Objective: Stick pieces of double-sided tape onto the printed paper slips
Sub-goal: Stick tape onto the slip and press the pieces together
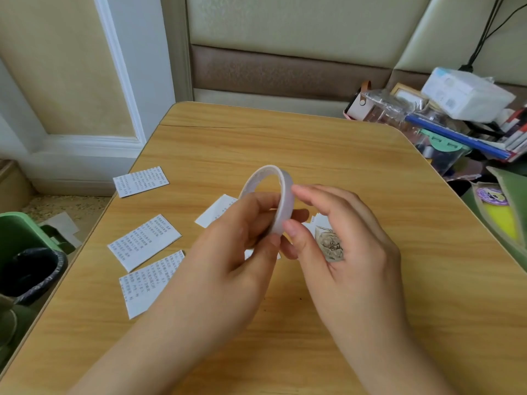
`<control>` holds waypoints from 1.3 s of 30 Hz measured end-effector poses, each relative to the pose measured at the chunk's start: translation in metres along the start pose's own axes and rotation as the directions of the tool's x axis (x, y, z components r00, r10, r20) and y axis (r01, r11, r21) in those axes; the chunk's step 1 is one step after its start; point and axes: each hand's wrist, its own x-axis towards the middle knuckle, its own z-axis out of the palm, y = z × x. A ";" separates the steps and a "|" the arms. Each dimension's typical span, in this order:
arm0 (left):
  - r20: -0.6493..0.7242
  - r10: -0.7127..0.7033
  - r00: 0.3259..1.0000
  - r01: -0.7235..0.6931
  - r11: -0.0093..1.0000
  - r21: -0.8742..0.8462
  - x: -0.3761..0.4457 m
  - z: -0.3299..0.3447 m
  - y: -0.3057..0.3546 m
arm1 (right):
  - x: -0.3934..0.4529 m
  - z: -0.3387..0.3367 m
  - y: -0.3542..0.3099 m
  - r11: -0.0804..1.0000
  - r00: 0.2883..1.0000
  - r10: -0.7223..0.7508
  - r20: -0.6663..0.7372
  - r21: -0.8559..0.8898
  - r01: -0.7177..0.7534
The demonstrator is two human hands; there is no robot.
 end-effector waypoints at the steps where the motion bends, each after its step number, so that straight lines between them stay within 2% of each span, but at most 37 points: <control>1: 0.005 0.011 1.000 -0.011 1.000 0.017 0.000 0.000 0.001 | -0.001 0.000 0.001 1.000 1.000 0.002 0.000 0.014 -0.002; 4: -0.008 0.019 1.000 -0.019 0.999 0.046 0.001 0.001 0.001 | -0.003 0.002 0.004 0.998 1.000 0.010 -0.007 0.062 -0.010; 8: -0.027 0.021 0.999 -0.018 0.995 0.103 0.000 0.002 -0.001 | -0.004 0.003 0.002 1.000 0.999 0.004 -0.042 0.022 -0.003; 15: -0.074 0.043 0.996 -0.025 0.971 0.238 0.000 0.001 0.000 | -0.002 -0.001 0.000 0.996 0.996 0.086 0.001 0.039 -0.086; 24: -0.116 0.007 0.993 0.024 0.963 0.268 0.000 0.000 0.005 | -0.001 -0.002 -0.002 0.978 0.985 0.174 0.015 0.114 -0.174; 30: -0.105 -0.031 0.994 0.058 0.965 0.257 0.001 0.000 0.004 | 0.000 -0.001 0.002 1.000 0.998 0.014 0.057 -0.021 -0.013; 34: -0.116 -0.061 0.991 0.085 0.973 0.216 0.001 -0.001 0.005 | 0.000 -0.002 0.001 1.000 1.000 0.009 0.002 -0.017 -0.009; 39: -0.148 -0.060 0.987 0.093 0.970 0.224 0.000 -0.001 0.007 | 0.001 -0.002 0.005 0.999 0.999 -0.006 0.031 -0.050 0.007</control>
